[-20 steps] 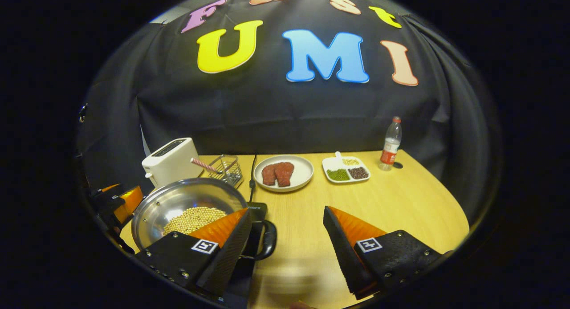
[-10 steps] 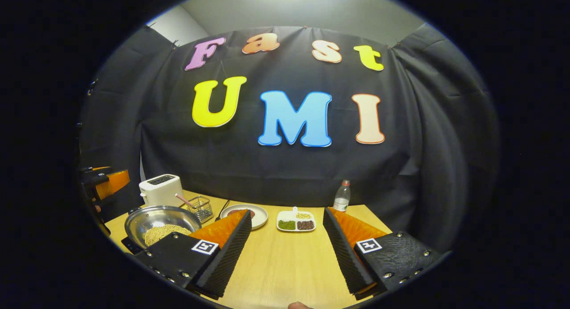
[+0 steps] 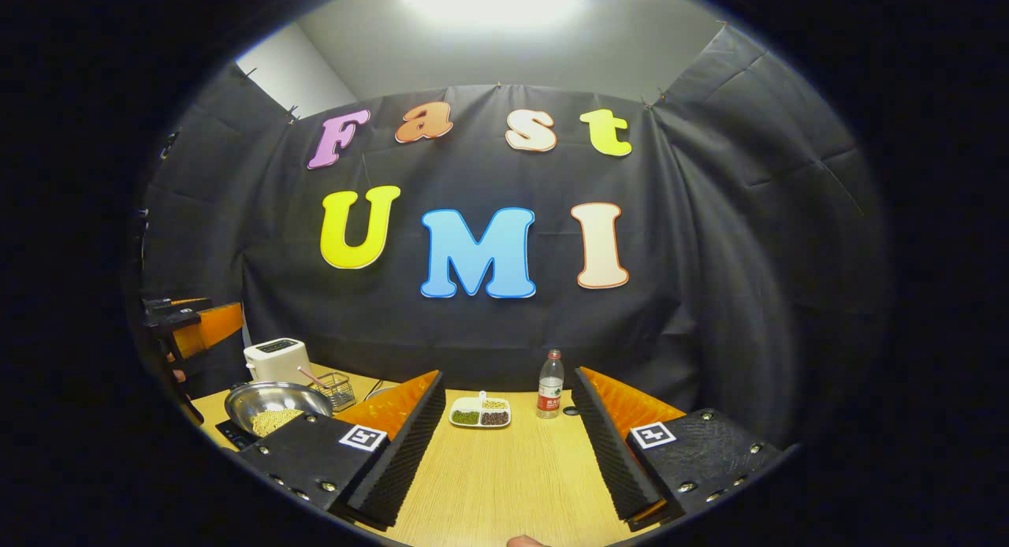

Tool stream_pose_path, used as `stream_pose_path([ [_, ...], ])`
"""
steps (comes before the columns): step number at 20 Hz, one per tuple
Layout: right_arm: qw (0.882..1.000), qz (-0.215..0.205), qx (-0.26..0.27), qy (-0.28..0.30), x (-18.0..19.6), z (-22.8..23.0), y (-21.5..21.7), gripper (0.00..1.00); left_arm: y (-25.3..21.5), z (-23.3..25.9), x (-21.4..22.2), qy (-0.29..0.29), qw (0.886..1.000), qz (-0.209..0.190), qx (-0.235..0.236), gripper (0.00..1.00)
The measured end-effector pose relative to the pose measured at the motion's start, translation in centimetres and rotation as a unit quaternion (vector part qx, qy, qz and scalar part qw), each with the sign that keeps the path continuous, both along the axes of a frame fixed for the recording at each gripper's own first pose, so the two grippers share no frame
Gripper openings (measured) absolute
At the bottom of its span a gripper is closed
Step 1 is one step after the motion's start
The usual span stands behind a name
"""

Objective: First push the handle of the pot to place it horizontally, then grasp the pot with both hands and set it on the induction cooktop.

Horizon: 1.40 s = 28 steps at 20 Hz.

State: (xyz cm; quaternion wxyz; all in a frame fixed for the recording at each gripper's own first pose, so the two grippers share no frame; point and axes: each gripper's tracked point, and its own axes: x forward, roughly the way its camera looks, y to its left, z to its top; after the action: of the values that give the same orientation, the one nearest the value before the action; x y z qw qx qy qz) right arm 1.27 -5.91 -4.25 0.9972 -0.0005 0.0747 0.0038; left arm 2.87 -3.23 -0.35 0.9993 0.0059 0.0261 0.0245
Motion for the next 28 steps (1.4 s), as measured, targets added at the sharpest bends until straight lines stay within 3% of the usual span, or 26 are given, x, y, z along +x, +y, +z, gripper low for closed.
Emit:
stream_pose_path([
  [2,1.0,0.0,0.002,-0.005,-1.0,0.9,-0.5,0.97,-0.7,0.7,-1.0,-0.006,1.0,-0.003,0.005,0.91],
  [3,1.0,0.0,0.005,-0.006,-1.4,1.3,-0.4,0.97,-0.7,1.2,-1.6,-0.01,1.0,-0.005,0.011,1.0],
  [5,1.0,0.002,0.009,-0.011,-2.1,2.1,0.0,0.96,-0.7,1.7,-2.6,-0.016,1.0,-0.006,0.017,0.9],
  [6,1.0,-0.002,0.008,-0.011,-2.3,2.3,0.0,0.96,-0.6,1.8,-3.0,-0.015,1.0,-0.006,0.016,0.9],
  [7,1.0,-0.002,0.008,-0.01,-2.4,2.5,0.2,0.97,-0.6,1.7,-3.5,-0.013,1.0,-0.009,0.013,1.0],
  [17,1.0,0.0,-0.001,-0.028,-3.3,4.4,1.6,0.97,0.8,2.8,-5.4,-0.032,0.999,-0.021,-0.001,0.97],
  [28,1.0,0.007,-0.001,-0.03,-3.4,4.8,2.1,0.96,2.0,3.0,-6.3,-0.037,0.999,-0.007,-0.009,0.97],
])
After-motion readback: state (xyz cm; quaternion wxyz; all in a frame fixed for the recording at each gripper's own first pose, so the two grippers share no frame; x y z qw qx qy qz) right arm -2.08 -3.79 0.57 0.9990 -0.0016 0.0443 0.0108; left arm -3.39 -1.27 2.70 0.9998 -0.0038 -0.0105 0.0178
